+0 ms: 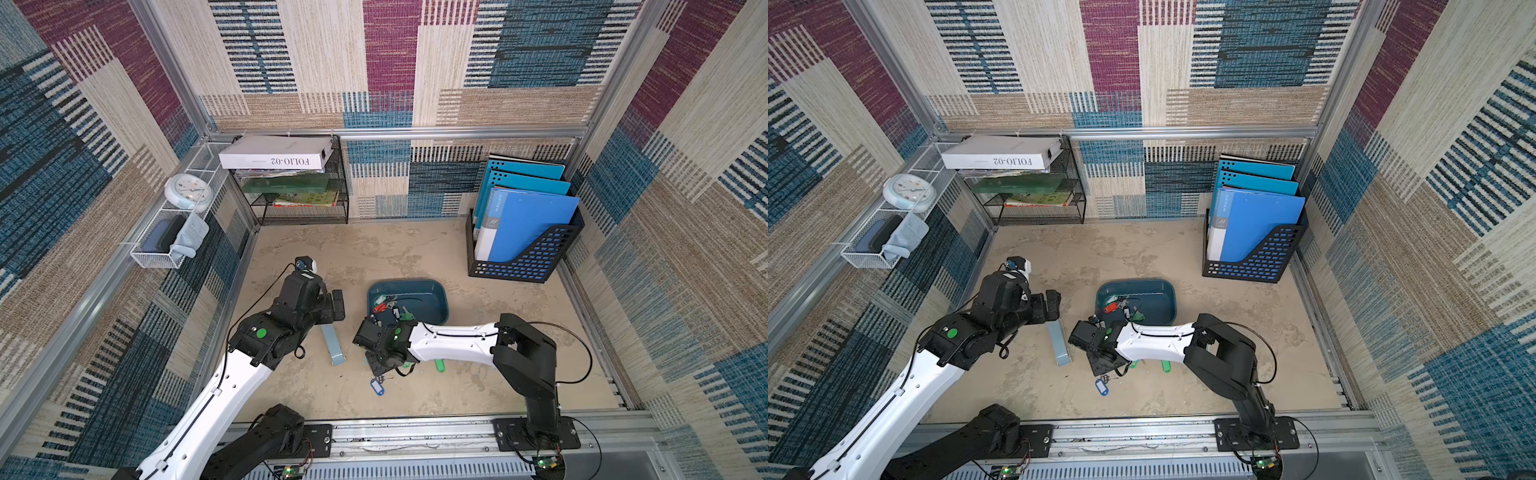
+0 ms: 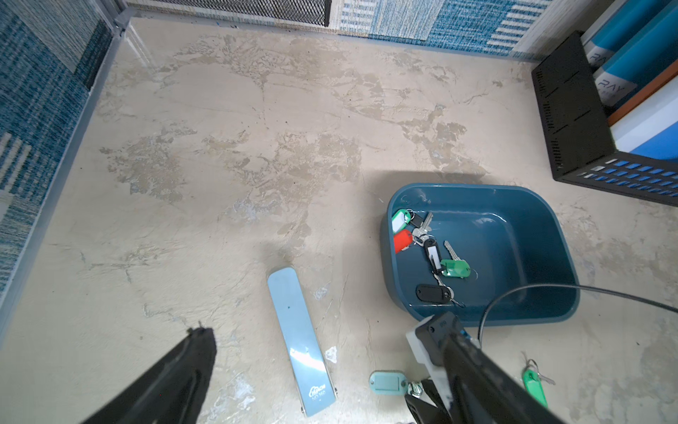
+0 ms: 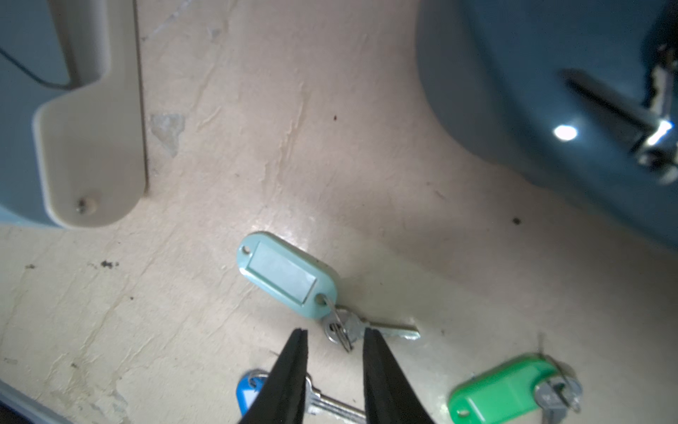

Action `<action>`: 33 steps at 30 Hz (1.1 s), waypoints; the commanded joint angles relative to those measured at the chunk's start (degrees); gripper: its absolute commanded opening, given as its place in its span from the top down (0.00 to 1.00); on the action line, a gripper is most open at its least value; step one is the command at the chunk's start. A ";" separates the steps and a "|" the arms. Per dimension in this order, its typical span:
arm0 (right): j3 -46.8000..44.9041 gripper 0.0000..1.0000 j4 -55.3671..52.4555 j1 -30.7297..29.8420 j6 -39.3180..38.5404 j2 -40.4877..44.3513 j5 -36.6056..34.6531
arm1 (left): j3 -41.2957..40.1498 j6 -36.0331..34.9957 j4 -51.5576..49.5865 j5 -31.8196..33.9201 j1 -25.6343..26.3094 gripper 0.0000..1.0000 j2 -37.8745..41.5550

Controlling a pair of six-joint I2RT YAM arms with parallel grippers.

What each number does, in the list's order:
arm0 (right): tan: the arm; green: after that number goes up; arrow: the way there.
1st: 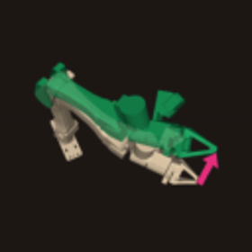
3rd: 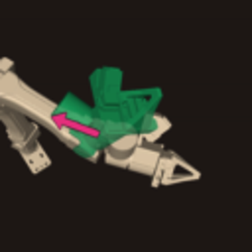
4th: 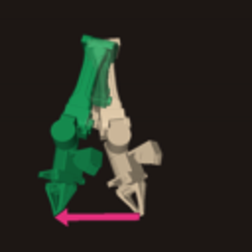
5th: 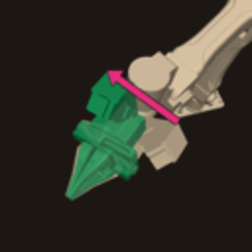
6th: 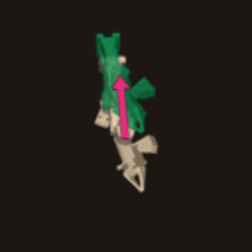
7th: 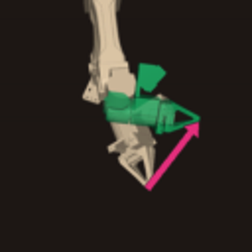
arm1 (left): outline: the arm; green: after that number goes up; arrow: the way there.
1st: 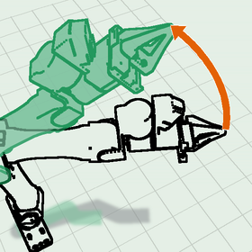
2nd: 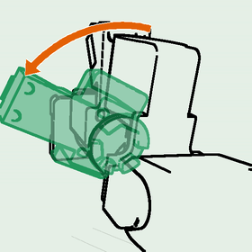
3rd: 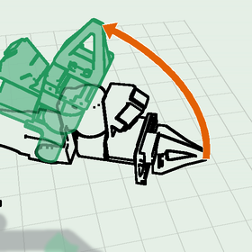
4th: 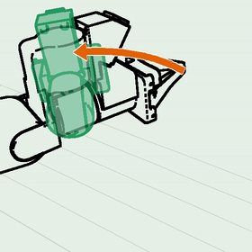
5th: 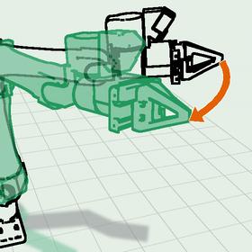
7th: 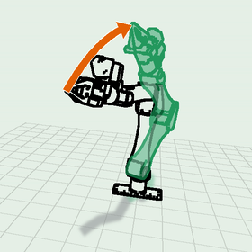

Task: Take the keys out of the storage box
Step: Move the key to the center of the board.

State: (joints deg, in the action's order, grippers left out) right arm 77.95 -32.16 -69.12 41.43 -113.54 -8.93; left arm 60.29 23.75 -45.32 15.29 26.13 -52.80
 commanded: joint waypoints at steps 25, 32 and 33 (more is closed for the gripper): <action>1.29 0.49 -3.37 0.98 -1.97 8.19 -3.99 | -1.58 -1.56 -0.89 4.04 -0.11 0.01 4.28; -13.06 0.46 -6.12 0.85 8.31 16.77 -7.67 | -1.58 -1.53 -0.59 3.48 -0.28 0.01 3.82; -14.90 0.46 -5.23 1.21 9.03 17.43 -7.49 | -1.58 -1.57 -0.54 3.35 -0.37 0.01 3.75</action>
State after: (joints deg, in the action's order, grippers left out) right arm 66.59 -36.05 -68.36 45.45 -97.67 -14.37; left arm 58.76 22.52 -46.72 19.29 25.96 -48.93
